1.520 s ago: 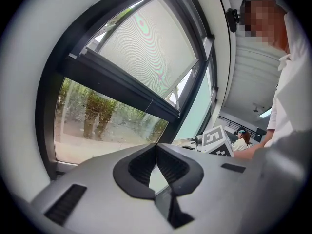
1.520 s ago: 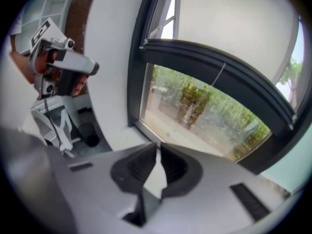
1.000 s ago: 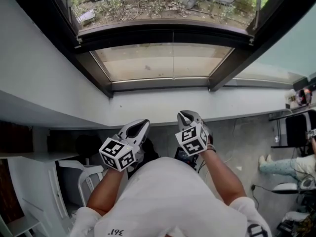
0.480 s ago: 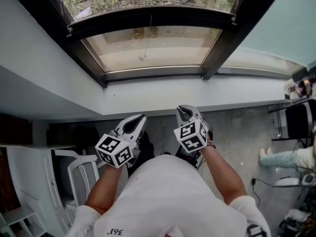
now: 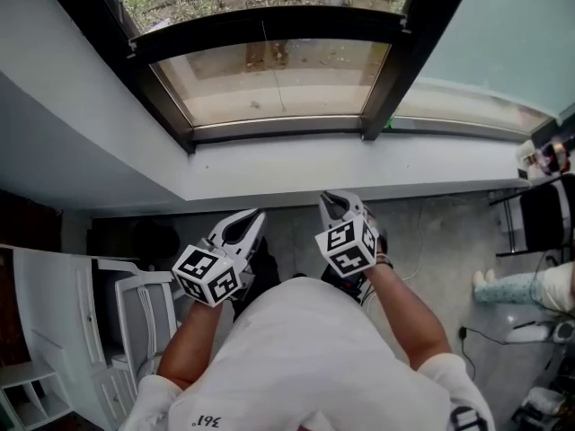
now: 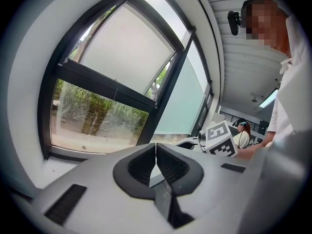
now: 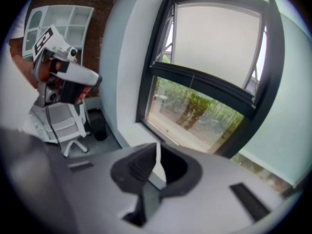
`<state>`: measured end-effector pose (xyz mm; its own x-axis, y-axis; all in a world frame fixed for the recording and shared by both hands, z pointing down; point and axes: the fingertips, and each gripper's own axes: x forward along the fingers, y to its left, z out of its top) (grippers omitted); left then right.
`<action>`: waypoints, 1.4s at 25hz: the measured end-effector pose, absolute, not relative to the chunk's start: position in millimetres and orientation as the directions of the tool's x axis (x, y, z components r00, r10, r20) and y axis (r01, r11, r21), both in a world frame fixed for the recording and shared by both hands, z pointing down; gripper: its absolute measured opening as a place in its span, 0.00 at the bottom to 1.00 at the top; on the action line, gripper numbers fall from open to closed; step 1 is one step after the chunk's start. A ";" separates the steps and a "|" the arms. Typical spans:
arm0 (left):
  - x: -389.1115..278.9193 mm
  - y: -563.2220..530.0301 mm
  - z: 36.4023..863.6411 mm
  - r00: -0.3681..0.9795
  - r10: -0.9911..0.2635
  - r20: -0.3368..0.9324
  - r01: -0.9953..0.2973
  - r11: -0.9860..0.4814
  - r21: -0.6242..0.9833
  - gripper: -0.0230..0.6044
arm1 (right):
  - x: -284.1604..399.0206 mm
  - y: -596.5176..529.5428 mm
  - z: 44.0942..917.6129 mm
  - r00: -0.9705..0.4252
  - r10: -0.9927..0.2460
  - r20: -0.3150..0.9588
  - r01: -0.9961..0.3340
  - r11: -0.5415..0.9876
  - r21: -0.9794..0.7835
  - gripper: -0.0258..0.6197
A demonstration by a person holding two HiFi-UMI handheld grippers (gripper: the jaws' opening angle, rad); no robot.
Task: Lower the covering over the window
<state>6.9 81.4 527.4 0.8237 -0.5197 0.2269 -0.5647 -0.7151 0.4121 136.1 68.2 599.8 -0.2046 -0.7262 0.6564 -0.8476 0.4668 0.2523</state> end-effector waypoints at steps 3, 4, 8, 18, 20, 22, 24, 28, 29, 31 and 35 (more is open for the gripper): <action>8.2 95.5 523.6 0.820 -0.525 0.230 -0.571 -0.715 0.403 0.07 | 138.2 78.8 596.4 -0.211 -0.727 0.653 -0.846 0.471 0.251 0.09; 8.1 98.6 522.1 0.819 -0.525 0.230 -0.572 -0.717 0.400 0.07 | 138.6 80.6 594.1 -0.212 -0.729 0.651 -0.846 0.470 0.251 0.09; 6.4 103.4 518.4 0.821 -0.526 0.224 -0.570 -0.720 0.396 0.07 | 134.8 84.0 582.8 -0.218 -0.740 0.636 -0.845 0.469 0.257 0.09; -5.0 112.8 507.4 0.841 -0.488 0.235 -0.542 -0.746 0.387 0.07 | 108.6 88.7 562.6 -0.241 -0.753 0.612 -0.858 0.460 0.229 0.09; -11.5 113.4 506.9 0.840 -0.487 0.239 -0.543 -0.746 0.386 0.07 | 101.1 88.3 564.9 -0.244 -0.750 0.615 -0.859 0.462 0.222 0.09; -21.4 114.5 506.9 0.837 -0.488 0.247 -0.547 -0.744 0.385 0.07 | 92.6 88.2 568.5 -0.244 -0.742 0.625 -0.863 0.460 0.210 0.09; -33.6 115.2 507.7 0.834 -0.489 0.257 -0.553 -0.739 0.386 0.07 | 82.7 90.2 570.7 -0.245 -0.734 0.634 -0.865 0.460 0.198 0.09; -51.2 113.3 508.9 0.828 -0.495 0.263 -0.560 -0.731 0.390 0.07 | 70.0 89.7 568.9 -0.241 -0.737 0.632 -0.870 0.453 0.197 0.09; -54.4 113.7 509.3 0.829 -0.493 0.265 -0.559 -0.732 0.389 0.07 | 68.0 89.5 568.7 -0.237 -0.739 0.631 -0.872 0.448 0.197 0.09; -60.8 114.4 510.9 0.831 -0.486 0.270 -0.556 -0.734 0.390 0.07 | 63.6 88.8 568.5 -0.230 -0.742 0.629 -0.877 0.438 0.197 0.09; -71.0 114.7 512.6 0.834 -0.479 0.274 -0.552 -0.735 0.393 0.07 | 54.6 90.1 568.1 -0.221 -0.744 0.630 -0.883 0.427 0.194 0.09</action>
<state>-71.0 114.7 512.6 0.8337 -0.4792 0.2745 -0.5521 -0.7351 0.3934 54.6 90.1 568.1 -0.2212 -0.7440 0.6305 -0.8830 0.4273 0.1944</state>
